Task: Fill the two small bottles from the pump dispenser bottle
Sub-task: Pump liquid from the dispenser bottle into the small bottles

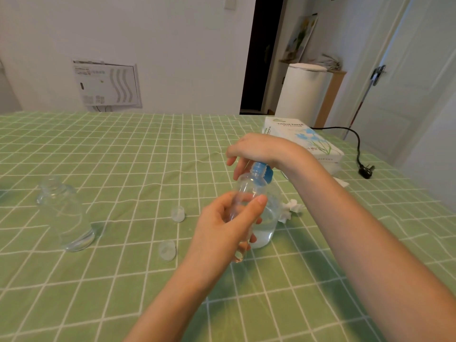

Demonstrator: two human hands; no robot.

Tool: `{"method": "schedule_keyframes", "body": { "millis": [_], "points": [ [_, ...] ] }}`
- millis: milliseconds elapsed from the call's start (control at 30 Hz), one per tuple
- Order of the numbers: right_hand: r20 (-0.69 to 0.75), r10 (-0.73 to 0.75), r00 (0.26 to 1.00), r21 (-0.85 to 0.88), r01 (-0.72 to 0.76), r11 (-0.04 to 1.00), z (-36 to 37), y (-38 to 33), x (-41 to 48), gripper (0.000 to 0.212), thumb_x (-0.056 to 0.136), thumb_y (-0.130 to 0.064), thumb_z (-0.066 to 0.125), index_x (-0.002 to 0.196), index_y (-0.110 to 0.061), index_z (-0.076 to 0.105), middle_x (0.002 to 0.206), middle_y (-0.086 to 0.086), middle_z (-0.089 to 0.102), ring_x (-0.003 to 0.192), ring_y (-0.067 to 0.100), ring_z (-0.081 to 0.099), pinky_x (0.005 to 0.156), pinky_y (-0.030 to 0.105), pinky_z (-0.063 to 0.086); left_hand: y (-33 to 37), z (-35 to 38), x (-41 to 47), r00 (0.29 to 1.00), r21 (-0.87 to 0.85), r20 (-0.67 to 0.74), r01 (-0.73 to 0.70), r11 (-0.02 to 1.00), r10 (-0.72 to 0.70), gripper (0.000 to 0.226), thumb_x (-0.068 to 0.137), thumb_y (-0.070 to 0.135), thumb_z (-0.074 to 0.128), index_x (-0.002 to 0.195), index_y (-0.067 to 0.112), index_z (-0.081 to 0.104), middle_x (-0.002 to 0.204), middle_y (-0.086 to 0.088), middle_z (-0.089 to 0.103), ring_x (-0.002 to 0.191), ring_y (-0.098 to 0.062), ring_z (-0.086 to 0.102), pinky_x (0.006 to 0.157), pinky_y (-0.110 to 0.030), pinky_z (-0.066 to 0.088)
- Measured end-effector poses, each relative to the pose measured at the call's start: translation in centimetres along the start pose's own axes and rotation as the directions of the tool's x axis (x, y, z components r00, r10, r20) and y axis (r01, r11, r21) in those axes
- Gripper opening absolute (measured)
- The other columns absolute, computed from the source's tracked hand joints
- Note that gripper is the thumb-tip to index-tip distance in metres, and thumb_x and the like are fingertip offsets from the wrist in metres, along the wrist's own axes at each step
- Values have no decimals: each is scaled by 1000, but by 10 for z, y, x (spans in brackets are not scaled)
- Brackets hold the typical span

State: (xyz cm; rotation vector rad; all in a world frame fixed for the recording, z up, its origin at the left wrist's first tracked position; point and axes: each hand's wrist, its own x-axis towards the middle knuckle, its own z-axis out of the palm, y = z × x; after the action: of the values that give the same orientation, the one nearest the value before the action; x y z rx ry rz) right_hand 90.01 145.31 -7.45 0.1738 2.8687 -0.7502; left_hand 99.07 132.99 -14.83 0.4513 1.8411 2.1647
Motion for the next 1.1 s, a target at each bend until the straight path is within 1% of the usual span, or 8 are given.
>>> {"method": "schedule_keyframes", "body": {
  "millis": [167, 333, 400, 500, 600, 867, 967, 1100],
  "points": [
    [-37, -21, 999, -22, 20, 1000, -4, -1, -2, 22, 90, -29, 47, 90, -17, 65, 105, 10, 68, 103, 27, 63, 74, 30, 43, 0, 0, 0, 1000, 2, 7, -5, 1000, 5, 43, 58, 52, 64, 88, 22, 67, 63, 7, 66, 49, -8, 56, 40, -18, 40],
    [-128, -57, 990, -93, 45, 995, -14, -8, -5, 39, 91, -30, 48, 115, -2, 61, 111, 18, 68, 108, 32, 62, 92, 42, 47, 2, -1, 1, 999, 11, 13, -32, 999, 32, 40, 60, 55, 63, 88, 27, 67, 63, 9, 66, 49, -6, 56, 41, -16, 40],
    [-81, -56, 995, -78, 49, 996, -13, -9, -5, 32, 90, -30, 49, 107, -7, 64, 107, 15, 69, 105, 29, 64, 86, 36, 49, 2, -1, 1, 999, 8, 12, -31, 999, 31, 38, 60, 55, 63, 87, 27, 67, 65, 8, 67, 49, -6, 57, 41, -15, 40],
    [-37, -33, 999, -49, 31, 998, -12, -8, -6, 23, 90, -33, 49, 89, -17, 65, 102, 7, 69, 100, 24, 64, 63, 28, 40, 2, -1, 1, 999, -3, 13, -32, 999, 32, 41, 60, 53, 64, 89, 24, 67, 63, 8, 65, 48, -7, 55, 40, -16, 39],
    [-23, -16, 1000, -27, 15, 1000, -9, -5, -5, 21, 90, -33, 48, 81, -22, 62, 103, 6, 67, 101, 24, 63, 59, 27, 36, 2, 0, 1, 1000, 4, 9, -27, 1000, 27, 42, 59, 53, 64, 88, 24, 67, 64, 8, 66, 49, -7, 56, 41, -16, 39],
    [-5, -30, 1000, 12, 30, 999, -1, -1, -3, 19, 90, -29, 48, 81, -20, 63, 107, 11, 67, 105, 29, 62, 74, 31, 43, 0, 0, 0, 1000, 18, 0, 2, 1000, -2, 47, 57, 52, 64, 90, 19, 66, 63, 6, 66, 49, -8, 56, 42, -18, 42],
    [-27, -51, 998, -13, 51, 999, -7, -3, -6, 23, 90, -30, 48, 95, -15, 65, 102, 10, 69, 102, 27, 64, 73, 29, 44, 1, 0, 1, 1000, 10, 9, -8, 1000, 8, 45, 58, 52, 64, 89, 20, 67, 61, 7, 64, 48, -8, 55, 40, -17, 40],
    [-83, -92, 992, -74, 86, 994, -15, -10, -7, 39, 91, -30, 49, 115, -2, 61, 108, 17, 69, 106, 33, 63, 94, 44, 47, 5, 0, 2, 1000, 7, 11, -28, 1000, 28, 41, 60, 51, 63, 88, 22, 67, 61, 8, 65, 47, -6, 55, 41, -15, 39]
  ]
}}
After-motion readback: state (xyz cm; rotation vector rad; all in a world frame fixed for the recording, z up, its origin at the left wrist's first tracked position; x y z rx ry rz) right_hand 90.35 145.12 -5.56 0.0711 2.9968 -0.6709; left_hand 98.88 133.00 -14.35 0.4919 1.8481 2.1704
